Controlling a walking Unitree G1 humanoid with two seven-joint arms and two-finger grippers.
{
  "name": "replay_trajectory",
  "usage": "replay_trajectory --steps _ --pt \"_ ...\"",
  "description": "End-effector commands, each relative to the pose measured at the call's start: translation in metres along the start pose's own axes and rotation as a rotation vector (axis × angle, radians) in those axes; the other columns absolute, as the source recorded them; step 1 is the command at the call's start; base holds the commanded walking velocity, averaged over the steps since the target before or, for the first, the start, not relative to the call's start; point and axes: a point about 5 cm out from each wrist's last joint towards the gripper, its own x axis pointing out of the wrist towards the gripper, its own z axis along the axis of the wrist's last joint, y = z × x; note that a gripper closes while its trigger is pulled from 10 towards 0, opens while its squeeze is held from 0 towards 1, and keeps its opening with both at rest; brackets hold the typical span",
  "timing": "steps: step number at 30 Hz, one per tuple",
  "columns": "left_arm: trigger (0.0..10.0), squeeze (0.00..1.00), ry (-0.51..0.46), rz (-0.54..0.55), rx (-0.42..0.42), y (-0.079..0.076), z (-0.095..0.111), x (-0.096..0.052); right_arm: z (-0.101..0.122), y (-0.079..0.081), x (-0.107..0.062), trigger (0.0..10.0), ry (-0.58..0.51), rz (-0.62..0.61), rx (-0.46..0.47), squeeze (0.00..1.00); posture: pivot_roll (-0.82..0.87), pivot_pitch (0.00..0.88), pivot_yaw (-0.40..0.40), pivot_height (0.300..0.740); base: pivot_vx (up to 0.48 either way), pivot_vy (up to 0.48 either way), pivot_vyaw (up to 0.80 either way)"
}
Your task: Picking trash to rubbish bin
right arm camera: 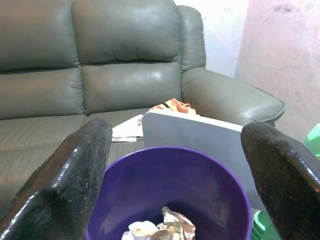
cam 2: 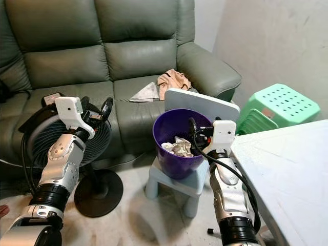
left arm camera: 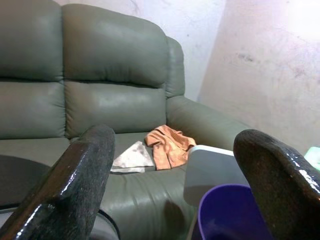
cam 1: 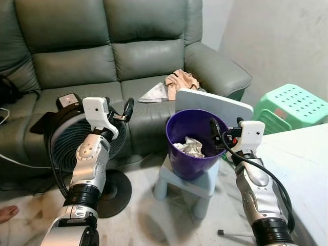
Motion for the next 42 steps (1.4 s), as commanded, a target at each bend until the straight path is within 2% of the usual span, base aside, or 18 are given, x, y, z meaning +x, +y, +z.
replay_trajectory --steps 1,5,8,13,15,42 --pt "10.0 0.0 -0.021 -0.013 0.019 -0.0012 0.006 0.0023 0.0052 -0.0005 0.0026 10.0 -0.013 -0.006 -0.003 0.0 0.02 0.008 -0.021 0.715 0.0 0.0 -0.68" --pt "10.0 0.0 -0.024 -0.015 0.021 -0.0016 0.0071 0.0033 0.0057 0.0003 0.0041 10.0 -0.012 -0.004 -0.002 0.0 0.02 0.011 -0.023 0.715 0.0 0.0 -0.68" --pt "10.0 0.0 -0.009 -0.014 -0.026 -0.002 0.0045 0.0032 0.0053 0.0007 0.003 10.0 -0.013 -0.002 -0.002 0.0 0.02 0.013 -0.023 0.715 0.0 0.0 -0.67" --pt "10.0 0.0 -0.011 -0.011 -0.017 -0.0017 0.0039 0.0023 0.0053 0.0004 0.0022 10.0 -0.012 -0.002 -0.001 0.0 0.02 0.019 -0.022 0.715 0.0 0.298 -0.67" --pt "10.0 0.0 -0.01 -0.015 0.022 -0.0024 0.0039 0.0014 0.0048 0.0005 0.001 10.0 -0.01 -0.003 -0.002 0.0 0.02 0.021 -0.024 0.715 0.0 0.0 -0.67" --pt "10.0 0.0 -0.01 -0.057 0.028 -0.0082 0.0048 0.0028 0.0036 0.0024 -0.0001 10.0 -0.002 0.003 -0.006 0.0 0.01 0.013 -0.018 0.715 0.0 0.0 -0.66"
